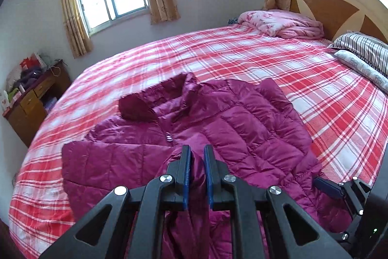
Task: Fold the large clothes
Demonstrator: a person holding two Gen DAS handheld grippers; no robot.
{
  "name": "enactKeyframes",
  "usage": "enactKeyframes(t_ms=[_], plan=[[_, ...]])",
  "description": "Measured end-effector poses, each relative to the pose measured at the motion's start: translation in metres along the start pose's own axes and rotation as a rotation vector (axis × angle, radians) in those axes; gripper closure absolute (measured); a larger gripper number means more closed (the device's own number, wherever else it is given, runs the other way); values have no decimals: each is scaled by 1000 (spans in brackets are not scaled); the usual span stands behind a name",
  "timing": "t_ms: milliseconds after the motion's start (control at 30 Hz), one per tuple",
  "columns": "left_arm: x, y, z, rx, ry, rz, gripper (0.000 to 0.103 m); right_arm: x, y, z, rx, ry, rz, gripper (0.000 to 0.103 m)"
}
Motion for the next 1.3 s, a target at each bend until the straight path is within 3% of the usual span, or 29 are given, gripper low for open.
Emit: enactKeyframes(t_ms=[100,233,267,300,367,400,567,633,833,867,900,933,967,1167,1300], plan=[[-1,6,0,-38,-18,9,91,0,1,2,12,-9,3,34],[2,1,-11,-30,26,16,87,0,1,3,14,-12,1,33],[4,-3,-14,-26,36,6,76,0,1,3,16,-12,2,33],[4,-9,-16,-15,45,-7,53,0,1,3,17,-13,3,32],[3,-24,-20,23,74,-40,21,0,1,3,18,-12,4,32],[0,-33,-22,44,95,-57,18,0,1,2,22,-11,5,32],[-30,-86,-9,165,51,-96,18,3,10,-14,103,55,62,32],[-46,-113,-1,218,20,-122,18,9,11,-27,188,88,123,32],[-89,-183,33,254,-115,-273,18,32,-40,-17,339,2,52,32],[-95,-189,37,253,-127,-292,18,35,-51,-8,335,-25,20,33],[-97,-192,40,252,-136,-302,18,36,-59,2,315,-59,-14,47],[-101,-194,41,245,-145,-316,18,34,-64,10,291,-97,-35,73],[-103,-197,40,236,-147,-324,18,31,-65,17,273,-129,-32,79],[-98,-207,16,210,-90,-325,18,19,-55,10,128,-152,-93,80],[-76,-219,2,173,-14,-400,18,43,-46,-22,114,-30,-31,75]])
Point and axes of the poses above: each gripper's, at about its wrist camera, not at the fingertips, and z roughly the way its jaws point, y to its right, x to its top, the point moved 2 cm from there along z, roughly the way its jaws point, and after that the axes turned 4 degrees about -y, right-handed, at the moved point
